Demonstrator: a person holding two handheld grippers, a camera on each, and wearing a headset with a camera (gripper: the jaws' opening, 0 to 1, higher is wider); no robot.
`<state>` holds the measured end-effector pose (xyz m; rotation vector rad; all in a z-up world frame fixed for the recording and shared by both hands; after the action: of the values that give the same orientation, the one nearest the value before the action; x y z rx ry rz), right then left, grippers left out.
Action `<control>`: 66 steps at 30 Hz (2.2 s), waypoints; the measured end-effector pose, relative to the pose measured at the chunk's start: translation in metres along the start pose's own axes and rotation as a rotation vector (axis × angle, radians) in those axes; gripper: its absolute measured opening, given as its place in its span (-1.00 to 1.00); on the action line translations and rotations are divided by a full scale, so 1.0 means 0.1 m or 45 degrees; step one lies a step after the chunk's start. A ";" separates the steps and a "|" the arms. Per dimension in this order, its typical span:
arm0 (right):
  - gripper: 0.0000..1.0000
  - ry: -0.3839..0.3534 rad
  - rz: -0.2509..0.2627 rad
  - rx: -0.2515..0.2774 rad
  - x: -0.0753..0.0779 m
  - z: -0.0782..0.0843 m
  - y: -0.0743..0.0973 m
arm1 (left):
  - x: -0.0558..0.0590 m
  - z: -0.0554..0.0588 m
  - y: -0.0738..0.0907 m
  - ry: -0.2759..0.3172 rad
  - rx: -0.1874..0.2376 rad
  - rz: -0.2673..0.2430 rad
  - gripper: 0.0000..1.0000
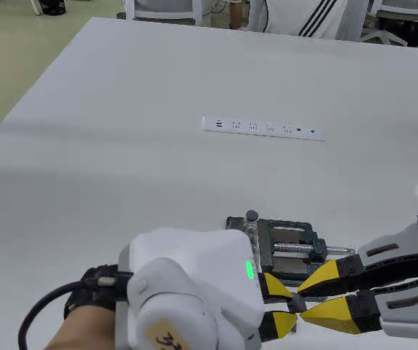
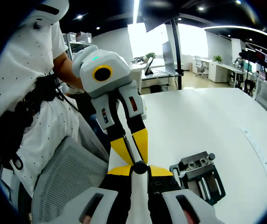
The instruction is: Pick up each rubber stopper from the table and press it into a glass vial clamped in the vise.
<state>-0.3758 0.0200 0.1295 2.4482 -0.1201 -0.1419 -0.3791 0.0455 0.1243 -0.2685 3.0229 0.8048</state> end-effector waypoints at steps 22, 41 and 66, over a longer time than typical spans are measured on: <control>-0.90 0.031 -0.007 -0.004 0.00 -0.06 0.00 | -0.02 -0.02 0.04 -0.011 0.018 0.013 -0.93; -0.90 0.014 0.008 -0.056 0.06 -0.12 -0.09 | -0.09 -0.02 0.16 0.056 0.140 -0.061 -0.86; -0.89 0.019 0.181 -0.249 0.83 -0.30 -0.30 | -0.54 0.45 0.53 0.218 0.198 -0.278 -0.33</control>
<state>-0.2887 0.0519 0.1270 2.2370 -0.2604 -0.0689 -0.3370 0.1221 0.1142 -0.6827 3.1131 0.5537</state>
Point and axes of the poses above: the centre of the closed fingertips' face, and the gripper's own axes: y roughly backward along the fingers, x roughly to its right, z roughly out of its underside, the point moved 2 cm from there along y, roughly backward along the fingers, and after that the axes turned 9 degrees about z, right-handed, at the moved point
